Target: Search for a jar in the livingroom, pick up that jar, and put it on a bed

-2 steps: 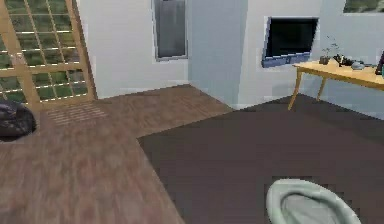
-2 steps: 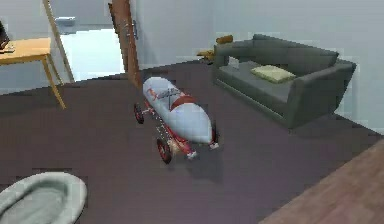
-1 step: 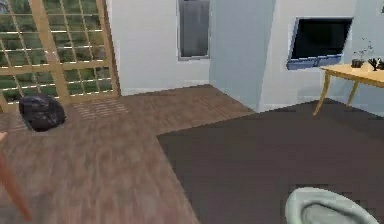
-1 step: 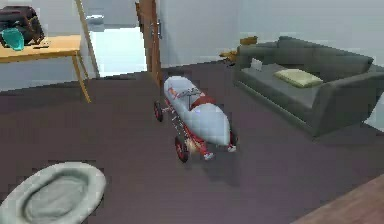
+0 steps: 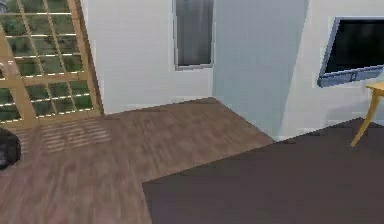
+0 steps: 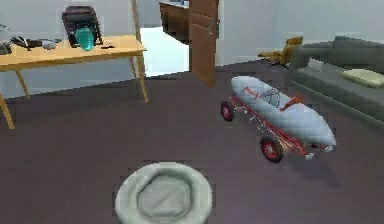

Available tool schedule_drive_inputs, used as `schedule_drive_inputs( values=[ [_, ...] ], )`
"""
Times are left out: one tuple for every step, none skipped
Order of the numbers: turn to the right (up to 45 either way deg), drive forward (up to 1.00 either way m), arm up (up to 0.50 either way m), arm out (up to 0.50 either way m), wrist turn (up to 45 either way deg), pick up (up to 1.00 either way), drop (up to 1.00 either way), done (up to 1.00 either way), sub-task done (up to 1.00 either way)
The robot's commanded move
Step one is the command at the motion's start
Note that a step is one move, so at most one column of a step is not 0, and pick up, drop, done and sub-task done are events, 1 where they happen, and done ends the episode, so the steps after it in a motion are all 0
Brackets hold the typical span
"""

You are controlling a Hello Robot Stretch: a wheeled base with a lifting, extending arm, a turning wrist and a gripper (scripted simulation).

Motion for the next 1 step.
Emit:
schedule_drive_inputs(
  values=[
    [21.0,0.0,0.0,0.0,0.0,0.0,0.0,0.0,0.0]
  ],
)
